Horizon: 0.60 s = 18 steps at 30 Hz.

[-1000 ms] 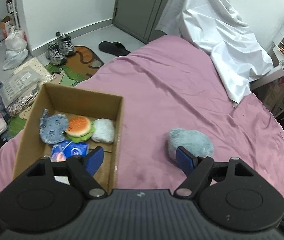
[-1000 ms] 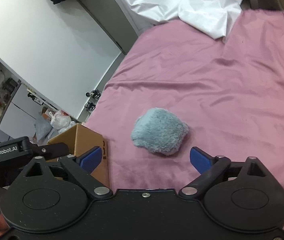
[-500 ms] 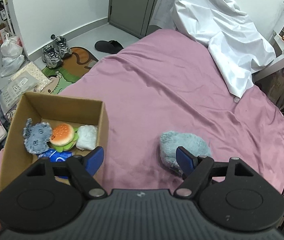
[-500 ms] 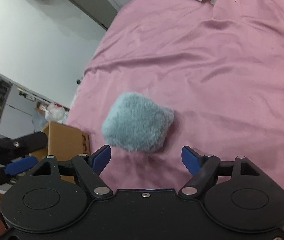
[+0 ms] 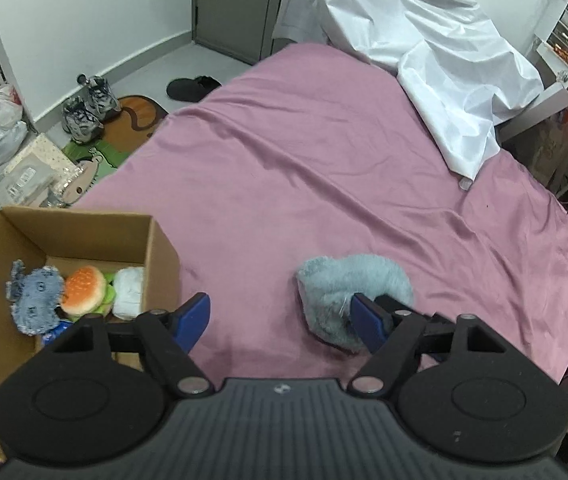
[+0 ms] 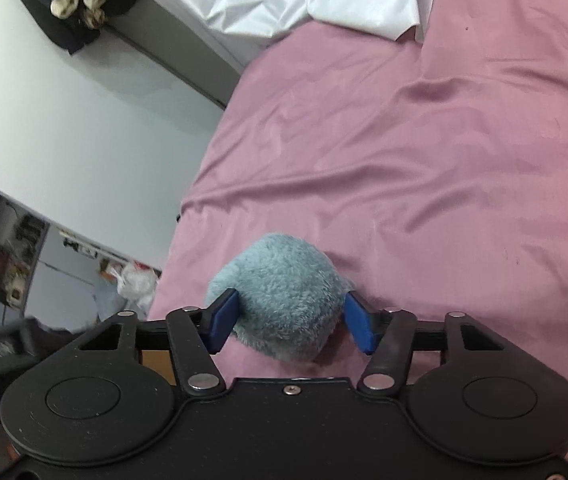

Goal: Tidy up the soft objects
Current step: 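Grasp the grey fluffy plush with both tools from opposite sides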

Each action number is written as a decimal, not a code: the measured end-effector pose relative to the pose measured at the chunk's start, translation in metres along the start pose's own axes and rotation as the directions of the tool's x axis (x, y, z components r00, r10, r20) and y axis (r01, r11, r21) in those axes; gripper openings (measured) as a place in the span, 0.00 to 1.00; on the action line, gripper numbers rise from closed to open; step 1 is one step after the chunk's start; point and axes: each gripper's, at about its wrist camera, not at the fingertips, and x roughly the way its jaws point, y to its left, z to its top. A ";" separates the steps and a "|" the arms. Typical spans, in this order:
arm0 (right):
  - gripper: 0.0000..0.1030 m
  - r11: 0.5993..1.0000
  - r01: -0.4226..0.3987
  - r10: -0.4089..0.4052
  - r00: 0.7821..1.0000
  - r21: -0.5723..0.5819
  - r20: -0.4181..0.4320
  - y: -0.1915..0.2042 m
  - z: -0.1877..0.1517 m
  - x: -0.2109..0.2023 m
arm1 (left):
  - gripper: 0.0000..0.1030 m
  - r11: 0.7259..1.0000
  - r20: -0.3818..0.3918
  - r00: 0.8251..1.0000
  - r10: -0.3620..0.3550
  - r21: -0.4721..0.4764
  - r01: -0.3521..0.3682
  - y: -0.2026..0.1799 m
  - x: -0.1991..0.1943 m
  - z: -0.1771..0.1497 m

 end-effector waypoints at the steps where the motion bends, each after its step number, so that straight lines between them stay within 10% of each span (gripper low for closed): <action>1: 0.53 1.000 -0.002 0.002 1.000 0.003 0.014 -0.001 0.002 -0.001 | 0.72 1.000 -0.008 1.000 -0.006 0.000 0.006 -0.001 0.004 0.000; 18: 0.53 0.988 -0.065 0.053 0.995 0.141 0.084 -0.029 0.011 0.001 | 0.38 0.990 -0.096 0.987 -0.130 0.032 0.134 -0.030 0.060 -0.002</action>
